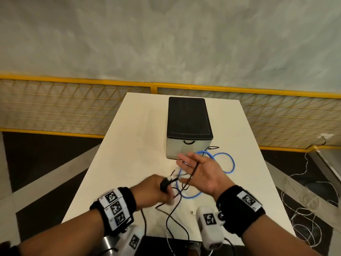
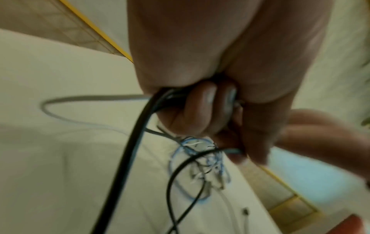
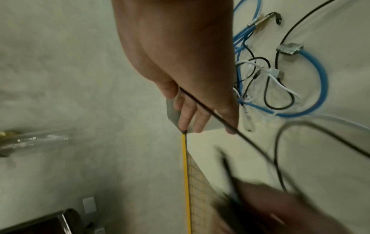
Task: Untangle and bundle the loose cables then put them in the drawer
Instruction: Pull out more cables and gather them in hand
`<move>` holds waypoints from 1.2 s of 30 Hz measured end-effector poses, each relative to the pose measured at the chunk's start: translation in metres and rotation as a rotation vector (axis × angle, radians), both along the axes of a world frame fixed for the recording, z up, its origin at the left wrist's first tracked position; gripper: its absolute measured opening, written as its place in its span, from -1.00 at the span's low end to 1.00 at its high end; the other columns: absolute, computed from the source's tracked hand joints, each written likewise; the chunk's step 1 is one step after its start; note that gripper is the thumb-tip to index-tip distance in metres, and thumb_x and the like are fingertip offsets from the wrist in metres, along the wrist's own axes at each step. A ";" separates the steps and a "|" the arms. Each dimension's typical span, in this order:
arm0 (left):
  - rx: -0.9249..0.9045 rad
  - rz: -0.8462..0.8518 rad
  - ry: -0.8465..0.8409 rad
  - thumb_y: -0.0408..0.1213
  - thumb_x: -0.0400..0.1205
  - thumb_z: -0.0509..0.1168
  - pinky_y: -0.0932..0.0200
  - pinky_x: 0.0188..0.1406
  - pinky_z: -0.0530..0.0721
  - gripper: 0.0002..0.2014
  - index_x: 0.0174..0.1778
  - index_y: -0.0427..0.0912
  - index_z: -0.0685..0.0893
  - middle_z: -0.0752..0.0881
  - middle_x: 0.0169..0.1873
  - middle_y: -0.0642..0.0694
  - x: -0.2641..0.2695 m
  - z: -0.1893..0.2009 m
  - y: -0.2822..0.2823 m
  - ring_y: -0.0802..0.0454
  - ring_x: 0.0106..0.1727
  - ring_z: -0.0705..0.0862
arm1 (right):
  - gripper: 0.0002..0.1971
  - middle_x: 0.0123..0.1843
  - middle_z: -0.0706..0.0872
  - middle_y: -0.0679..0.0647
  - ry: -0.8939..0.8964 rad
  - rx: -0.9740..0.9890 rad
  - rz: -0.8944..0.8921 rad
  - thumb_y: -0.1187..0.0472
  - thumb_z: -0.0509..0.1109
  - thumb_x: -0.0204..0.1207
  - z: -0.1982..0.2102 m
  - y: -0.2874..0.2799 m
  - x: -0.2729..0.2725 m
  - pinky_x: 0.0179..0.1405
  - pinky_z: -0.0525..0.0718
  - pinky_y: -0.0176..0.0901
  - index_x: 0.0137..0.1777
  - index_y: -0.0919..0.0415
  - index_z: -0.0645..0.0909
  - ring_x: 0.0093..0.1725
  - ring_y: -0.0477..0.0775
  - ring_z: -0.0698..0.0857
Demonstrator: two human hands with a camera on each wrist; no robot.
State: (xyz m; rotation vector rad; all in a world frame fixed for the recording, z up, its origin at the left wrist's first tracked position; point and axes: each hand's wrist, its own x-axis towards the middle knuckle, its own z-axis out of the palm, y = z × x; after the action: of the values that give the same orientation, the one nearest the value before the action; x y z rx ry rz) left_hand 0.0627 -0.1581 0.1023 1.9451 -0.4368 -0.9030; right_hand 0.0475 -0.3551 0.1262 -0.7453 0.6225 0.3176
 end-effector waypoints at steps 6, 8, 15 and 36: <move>0.229 -0.114 0.221 -0.24 0.41 0.60 0.29 -0.58 0.35 -0.84 -0.24 -0.04 0.73 0.60 -0.47 0.06 -0.012 -0.023 0.063 0.21 -0.56 0.44 | -0.76 0.05 0.86 0.21 -0.037 -0.052 -0.035 0.15 0.05 0.79 0.004 -0.016 0.002 0.27 0.55 0.26 0.09 0.14 0.56 0.20 0.19 0.76; 0.121 0.050 0.247 -0.18 0.42 0.56 0.26 -0.58 0.26 -0.86 -0.21 -0.02 0.73 0.52 -0.39 -0.04 -0.007 -0.014 0.057 0.17 -0.53 0.37 | -0.74 0.07 0.85 0.20 -0.030 -0.083 -0.001 0.13 0.06 0.78 -0.004 -0.008 -0.002 0.19 0.57 0.22 0.14 0.14 0.59 0.20 0.19 0.75; -0.223 0.281 -0.010 -0.51 0.53 0.47 0.34 -0.40 0.57 -0.93 -0.14 -0.39 0.70 0.73 -0.43 0.02 0.007 0.021 -0.032 0.27 -0.45 0.65 | -0.64 0.09 0.82 0.13 -0.036 -0.012 0.111 0.08 0.01 0.77 -0.020 0.035 -0.008 0.02 0.56 0.08 0.17 0.18 0.64 0.00 0.13 0.73; 0.091 -0.043 0.222 -0.29 0.50 0.50 0.26 -0.58 0.26 -0.90 -0.29 -0.04 0.74 0.50 -0.50 0.00 -0.002 -0.008 0.037 0.17 -0.56 0.34 | -0.84 0.07 0.84 0.19 -0.086 -0.678 0.681 0.18 0.20 0.72 -0.001 -0.034 -0.059 -0.14 0.55 -0.10 0.07 0.14 0.61 0.03 0.04 0.79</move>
State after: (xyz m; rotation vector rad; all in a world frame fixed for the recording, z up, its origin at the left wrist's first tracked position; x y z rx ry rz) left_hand 0.0604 -0.1211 0.0940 1.8962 -0.3138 -1.1700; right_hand -0.0116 -0.3887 0.1247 -1.6195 0.3689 0.7098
